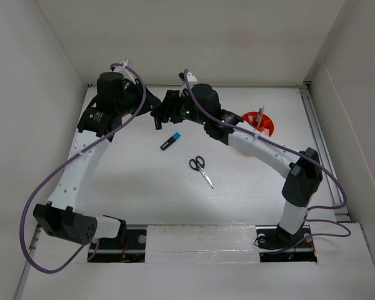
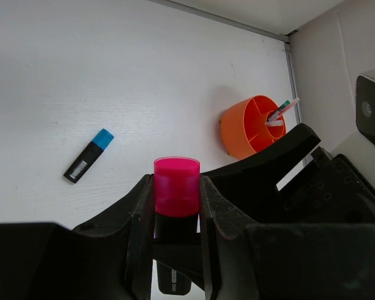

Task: Sort the stationery into containers
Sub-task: Place the pen in the storage box.

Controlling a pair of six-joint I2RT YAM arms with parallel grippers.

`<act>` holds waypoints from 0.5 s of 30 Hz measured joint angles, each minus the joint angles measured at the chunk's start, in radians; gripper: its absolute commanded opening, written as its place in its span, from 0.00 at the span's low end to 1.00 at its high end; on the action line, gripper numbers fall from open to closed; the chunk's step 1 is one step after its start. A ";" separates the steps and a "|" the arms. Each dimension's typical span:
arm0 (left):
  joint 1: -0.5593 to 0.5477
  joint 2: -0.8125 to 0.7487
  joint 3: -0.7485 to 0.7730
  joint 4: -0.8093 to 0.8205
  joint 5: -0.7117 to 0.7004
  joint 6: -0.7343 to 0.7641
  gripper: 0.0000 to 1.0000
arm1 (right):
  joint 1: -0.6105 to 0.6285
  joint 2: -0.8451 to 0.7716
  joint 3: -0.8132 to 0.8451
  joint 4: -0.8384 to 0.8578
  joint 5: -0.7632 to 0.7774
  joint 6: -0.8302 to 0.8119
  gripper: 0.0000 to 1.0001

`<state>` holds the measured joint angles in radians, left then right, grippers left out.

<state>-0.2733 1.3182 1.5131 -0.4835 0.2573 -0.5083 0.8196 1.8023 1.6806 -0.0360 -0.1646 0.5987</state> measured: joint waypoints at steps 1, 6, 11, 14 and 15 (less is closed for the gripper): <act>0.000 0.000 0.000 0.000 0.002 0.000 0.00 | 0.000 0.004 0.000 0.003 -0.005 0.003 0.51; 0.000 0.000 0.000 0.000 0.008 0.000 0.00 | 0.000 0.008 0.000 0.027 -0.021 0.018 0.40; 0.001 0.000 0.000 0.004 0.009 0.000 0.00 | 0.000 0.008 -0.002 0.050 -0.024 0.026 0.39; 0.000 -0.002 -0.005 0.013 0.009 0.001 0.00 | 0.000 0.008 -0.003 0.053 -0.024 0.029 0.39; 0.001 -0.004 -0.010 0.017 0.009 0.001 0.00 | 0.000 0.008 -0.004 0.054 -0.024 0.031 0.39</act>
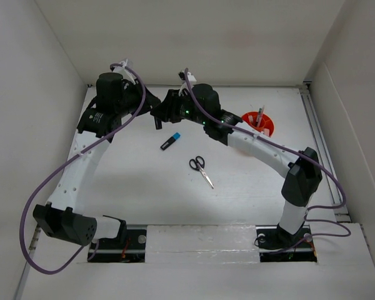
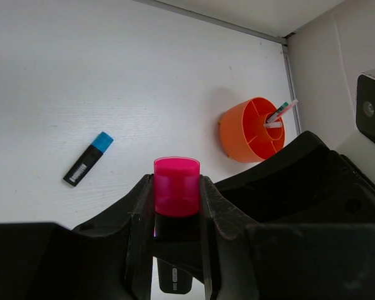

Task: Sort the stationery into containers
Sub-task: Place the pen in the storage box.

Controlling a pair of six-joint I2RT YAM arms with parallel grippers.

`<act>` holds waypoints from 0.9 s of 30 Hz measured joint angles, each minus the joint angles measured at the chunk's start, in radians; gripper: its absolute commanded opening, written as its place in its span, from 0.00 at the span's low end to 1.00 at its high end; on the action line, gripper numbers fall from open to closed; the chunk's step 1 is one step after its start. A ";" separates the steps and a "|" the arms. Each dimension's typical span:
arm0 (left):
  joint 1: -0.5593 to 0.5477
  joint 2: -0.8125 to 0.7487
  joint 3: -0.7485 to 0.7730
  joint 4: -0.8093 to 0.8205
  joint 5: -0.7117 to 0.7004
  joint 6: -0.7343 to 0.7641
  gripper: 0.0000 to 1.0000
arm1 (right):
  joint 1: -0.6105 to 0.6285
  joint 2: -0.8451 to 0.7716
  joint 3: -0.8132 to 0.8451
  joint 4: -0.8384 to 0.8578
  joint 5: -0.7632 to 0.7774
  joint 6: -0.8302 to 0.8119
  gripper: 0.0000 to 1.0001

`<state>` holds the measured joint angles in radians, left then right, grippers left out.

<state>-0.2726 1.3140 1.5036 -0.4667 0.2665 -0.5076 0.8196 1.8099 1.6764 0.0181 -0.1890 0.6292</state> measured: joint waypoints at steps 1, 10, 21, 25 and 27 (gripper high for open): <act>0.000 -0.002 -0.004 0.002 0.000 0.001 0.00 | 0.000 0.000 -0.002 0.001 -0.001 0.002 0.41; 0.005 -0.004 -0.008 0.018 0.027 0.006 0.00 | 0.000 0.000 -0.010 0.018 -0.006 0.013 0.05; -0.001 -0.023 0.001 -0.004 -0.043 -0.031 1.00 | -0.020 -0.094 -0.177 0.114 -0.017 0.029 0.00; 0.018 -0.027 0.066 0.004 -0.102 -0.076 1.00 | -0.066 -0.199 -0.295 0.120 -0.005 0.011 0.00; 0.031 -0.035 0.087 0.016 -0.136 -0.093 1.00 | -0.105 -0.253 -0.339 0.117 0.010 -0.012 0.00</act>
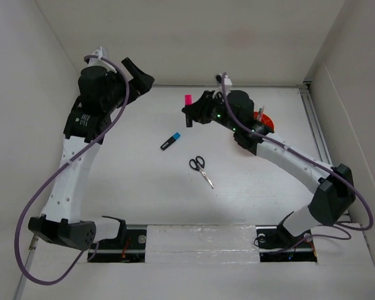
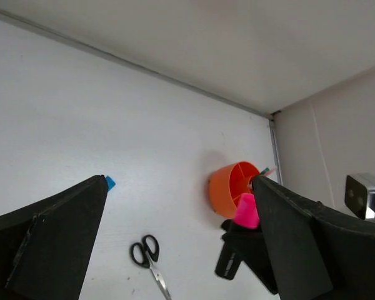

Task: Sort the stationery into containers
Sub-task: Place the pen in the storage box.

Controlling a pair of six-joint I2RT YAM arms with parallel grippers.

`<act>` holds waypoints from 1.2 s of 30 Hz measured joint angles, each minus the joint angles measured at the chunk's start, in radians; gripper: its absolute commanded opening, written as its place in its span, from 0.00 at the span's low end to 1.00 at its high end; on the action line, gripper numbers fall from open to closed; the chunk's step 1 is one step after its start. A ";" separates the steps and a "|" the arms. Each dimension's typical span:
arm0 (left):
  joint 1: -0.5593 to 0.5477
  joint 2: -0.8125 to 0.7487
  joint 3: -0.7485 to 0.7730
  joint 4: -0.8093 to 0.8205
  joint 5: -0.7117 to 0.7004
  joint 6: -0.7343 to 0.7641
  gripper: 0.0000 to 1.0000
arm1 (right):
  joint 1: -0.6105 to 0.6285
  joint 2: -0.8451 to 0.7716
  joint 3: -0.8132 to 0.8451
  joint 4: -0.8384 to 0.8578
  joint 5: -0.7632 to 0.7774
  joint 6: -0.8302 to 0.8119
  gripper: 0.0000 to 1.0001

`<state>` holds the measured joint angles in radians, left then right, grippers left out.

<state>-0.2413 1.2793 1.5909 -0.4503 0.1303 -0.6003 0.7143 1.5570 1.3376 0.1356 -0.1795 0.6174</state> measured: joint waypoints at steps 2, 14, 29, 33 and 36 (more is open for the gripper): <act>0.009 -0.014 0.007 0.015 -0.029 -0.003 1.00 | -0.053 -0.051 -0.034 0.001 0.016 -0.033 0.00; 0.008 -0.115 -0.289 0.062 -0.055 -0.037 1.00 | -0.357 -0.198 -0.123 -0.038 0.305 -0.341 0.00; 0.008 -0.148 -0.373 0.031 -0.148 -0.003 1.00 | -0.397 -0.199 -0.142 -0.092 0.520 -0.410 0.00; 0.008 -0.147 -0.379 0.013 -0.164 -0.003 1.00 | -0.385 -0.199 -0.144 -0.092 0.570 -0.412 0.00; 0.008 -0.142 -0.379 0.001 -0.169 -0.003 1.00 | -0.379 -0.199 -0.148 -0.092 0.593 -0.412 0.00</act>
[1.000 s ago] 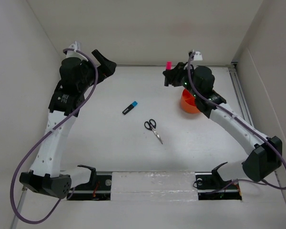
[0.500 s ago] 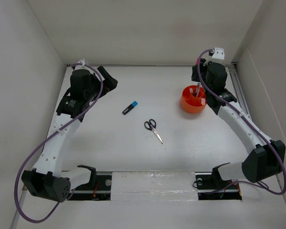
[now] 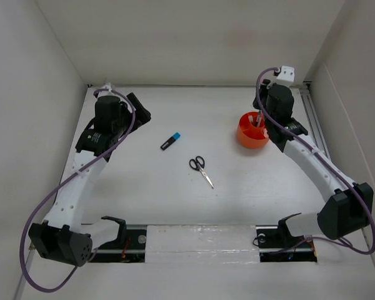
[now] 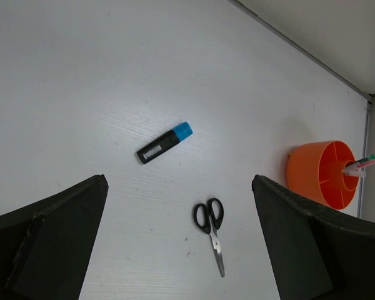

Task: Sort the stationery into containers
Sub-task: Place the pen in the storage box.

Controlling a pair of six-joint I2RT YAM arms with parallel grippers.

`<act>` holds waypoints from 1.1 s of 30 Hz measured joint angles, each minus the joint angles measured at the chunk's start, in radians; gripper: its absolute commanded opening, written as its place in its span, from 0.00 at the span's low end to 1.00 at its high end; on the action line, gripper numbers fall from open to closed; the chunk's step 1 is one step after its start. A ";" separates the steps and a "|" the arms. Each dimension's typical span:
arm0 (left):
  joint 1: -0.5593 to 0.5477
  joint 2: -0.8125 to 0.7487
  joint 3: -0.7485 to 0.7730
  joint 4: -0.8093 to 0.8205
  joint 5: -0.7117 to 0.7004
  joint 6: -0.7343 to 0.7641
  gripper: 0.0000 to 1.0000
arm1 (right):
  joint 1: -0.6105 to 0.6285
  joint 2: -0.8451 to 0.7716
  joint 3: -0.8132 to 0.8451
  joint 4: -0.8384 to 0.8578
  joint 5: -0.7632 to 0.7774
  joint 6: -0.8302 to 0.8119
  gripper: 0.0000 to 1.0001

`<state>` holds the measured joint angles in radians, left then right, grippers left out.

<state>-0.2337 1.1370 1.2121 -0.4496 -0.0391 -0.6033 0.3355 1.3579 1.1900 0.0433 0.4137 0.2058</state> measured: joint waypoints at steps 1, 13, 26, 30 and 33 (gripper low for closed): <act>0.000 0.003 0.000 -0.004 0.000 0.000 1.00 | 0.000 0.000 -0.004 0.001 0.006 0.000 0.00; 0.000 0.016 0.000 -0.025 0.005 0.000 1.00 | 0.000 0.025 -0.031 -0.006 0.027 0.023 0.00; 0.000 0.034 0.000 -0.026 0.026 0.005 1.00 | 0.001 0.168 -0.020 -0.008 0.025 0.045 0.00; 0.000 0.040 0.000 -0.026 0.031 0.013 1.00 | 0.006 0.211 -0.003 -0.007 0.020 0.045 0.00; 0.000 0.040 0.000 -0.026 0.033 0.019 1.00 | 0.007 0.227 0.000 -0.006 0.011 0.044 0.00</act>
<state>-0.2337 1.1770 1.2121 -0.4751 -0.0059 -0.5842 0.3428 1.5852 1.1896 0.0368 0.4248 0.2501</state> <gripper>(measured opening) 0.997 0.274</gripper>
